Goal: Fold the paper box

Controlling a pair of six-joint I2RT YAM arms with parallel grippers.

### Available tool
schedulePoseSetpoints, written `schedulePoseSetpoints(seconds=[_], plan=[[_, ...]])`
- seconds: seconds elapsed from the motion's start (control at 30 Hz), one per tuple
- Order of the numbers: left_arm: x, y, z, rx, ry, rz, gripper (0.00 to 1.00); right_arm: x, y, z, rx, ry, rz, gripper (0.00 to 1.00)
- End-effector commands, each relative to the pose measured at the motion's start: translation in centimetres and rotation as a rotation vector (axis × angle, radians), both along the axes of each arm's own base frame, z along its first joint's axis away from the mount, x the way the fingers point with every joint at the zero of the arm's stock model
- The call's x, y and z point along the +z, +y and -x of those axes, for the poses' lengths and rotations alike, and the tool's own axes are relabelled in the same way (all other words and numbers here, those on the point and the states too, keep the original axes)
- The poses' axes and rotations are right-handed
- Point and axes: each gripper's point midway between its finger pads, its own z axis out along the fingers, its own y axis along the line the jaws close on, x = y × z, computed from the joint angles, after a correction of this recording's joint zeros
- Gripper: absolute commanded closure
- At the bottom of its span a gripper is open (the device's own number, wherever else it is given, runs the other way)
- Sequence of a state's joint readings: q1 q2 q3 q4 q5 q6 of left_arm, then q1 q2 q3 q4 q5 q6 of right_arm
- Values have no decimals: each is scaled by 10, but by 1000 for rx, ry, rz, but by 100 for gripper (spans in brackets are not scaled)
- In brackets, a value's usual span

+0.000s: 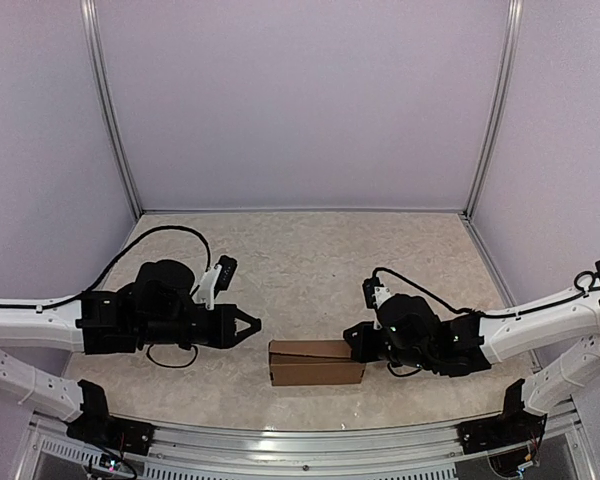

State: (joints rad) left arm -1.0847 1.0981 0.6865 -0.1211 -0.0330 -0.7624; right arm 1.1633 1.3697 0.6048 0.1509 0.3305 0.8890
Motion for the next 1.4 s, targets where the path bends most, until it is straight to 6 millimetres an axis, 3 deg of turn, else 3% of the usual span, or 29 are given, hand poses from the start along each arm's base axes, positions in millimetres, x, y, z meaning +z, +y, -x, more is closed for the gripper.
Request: schedulePoseSetpoints(seconds=[0.0, 0.2, 0.47, 0.67, 0.77, 1.0, 1.1, 1.3, 1.37], plan=[[17, -20, 1, -102, -8, 135, 100, -43, -17, 19, 40, 77, 137, 100], [-5, -36, 6, -178, 49, 171, 100, -44, -18, 20, 42, 80, 136, 100], [-87, -34, 19, -159, 238, 161, 100, -49, -17, 22, 45, 94, 137, 100], [-124, -24, 28, -140, 312, 117, 100, -46, -14, 20, 46, 87, 138, 100], [-127, -22, 27, -134, 308, 92, 100, -35, -10, 18, 52, 67, 118, 100], [-128, -18, 21, -117, 278, 30, 100, 19, -1, 11, 86, -39, 74, 100], [-130, -16, 20, -112, 271, 7, 100, 36, -7, 13, 99, -69, 69, 100], [-129, -15, 20, -109, 267, 7, 100, 55, -12, 27, 180, -86, 31, 100], [-129, -15, 19, -106, 266, 7, 100, 52, -16, 33, 198, -73, 32, 100]])
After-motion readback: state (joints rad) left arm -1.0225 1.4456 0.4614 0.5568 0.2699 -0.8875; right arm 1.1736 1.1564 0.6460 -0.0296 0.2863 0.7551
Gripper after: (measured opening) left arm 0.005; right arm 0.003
